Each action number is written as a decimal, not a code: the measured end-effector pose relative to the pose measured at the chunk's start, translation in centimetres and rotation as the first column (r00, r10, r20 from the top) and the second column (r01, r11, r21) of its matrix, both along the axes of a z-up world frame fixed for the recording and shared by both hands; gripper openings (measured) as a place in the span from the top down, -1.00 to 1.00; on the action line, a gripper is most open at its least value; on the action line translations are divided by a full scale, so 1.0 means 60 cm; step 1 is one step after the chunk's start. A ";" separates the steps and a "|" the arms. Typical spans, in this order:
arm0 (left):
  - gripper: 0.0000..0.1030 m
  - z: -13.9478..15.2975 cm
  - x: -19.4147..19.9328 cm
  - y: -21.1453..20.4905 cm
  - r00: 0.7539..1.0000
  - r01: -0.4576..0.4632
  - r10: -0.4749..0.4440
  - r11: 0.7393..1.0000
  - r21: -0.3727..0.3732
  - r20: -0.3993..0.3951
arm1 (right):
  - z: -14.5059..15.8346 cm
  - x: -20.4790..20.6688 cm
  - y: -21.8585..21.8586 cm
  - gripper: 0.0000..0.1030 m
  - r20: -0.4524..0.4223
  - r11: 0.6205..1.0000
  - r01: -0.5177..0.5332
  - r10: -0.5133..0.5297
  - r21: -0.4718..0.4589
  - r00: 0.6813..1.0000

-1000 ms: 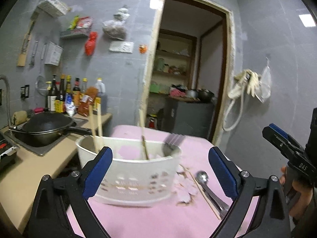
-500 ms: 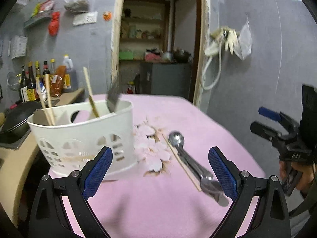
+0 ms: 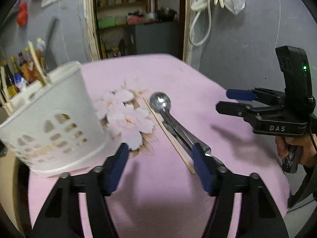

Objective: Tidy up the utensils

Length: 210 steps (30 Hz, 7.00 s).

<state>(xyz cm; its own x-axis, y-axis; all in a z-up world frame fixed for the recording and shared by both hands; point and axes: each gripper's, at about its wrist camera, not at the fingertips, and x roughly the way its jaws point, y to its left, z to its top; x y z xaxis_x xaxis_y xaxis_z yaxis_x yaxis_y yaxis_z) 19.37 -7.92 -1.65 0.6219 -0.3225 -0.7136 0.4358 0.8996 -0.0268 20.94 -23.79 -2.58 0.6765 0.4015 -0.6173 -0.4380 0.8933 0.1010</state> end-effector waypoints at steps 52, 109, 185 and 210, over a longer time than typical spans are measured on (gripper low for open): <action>0.94 -0.013 0.053 0.033 0.942 -0.258 0.235 0.964 -0.068 -0.241 | -0.032 0.157 0.085 0.23 -0.210 0.995 -0.101 0.103 0.016 0.972; 0.95 0.104 -0.114 0.198 0.903 -0.195 0.344 0.863 -0.467 0.257 | 0.041 -0.025 0.153 0.21 0.470 0.994 -0.007 0.059 -0.112 0.881; 0.95 0.109 0.021 0.358 0.453 -0.361 0.694 0.716 -0.597 0.559 | 0.108 0.049 0.309 0.20 0.650 0.945 -0.188 -0.034 0.269 0.759; 0.94 0.105 0.008 0.384 0.575 -0.379 0.684 0.709 -0.594 0.449 | 0.089 0.047 0.322 0.19 0.623 0.947 -0.228 0.040 0.225 0.781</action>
<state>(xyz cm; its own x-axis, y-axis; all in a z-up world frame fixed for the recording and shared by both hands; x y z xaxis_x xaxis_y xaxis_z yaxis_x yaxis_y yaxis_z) 19.87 15.12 4.65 0.9972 0.0746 -0.0050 -0.0715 0.9315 -0.3566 23.76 -4.48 2.74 0.7960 0.6033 0.0494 -0.6042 0.7968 0.0041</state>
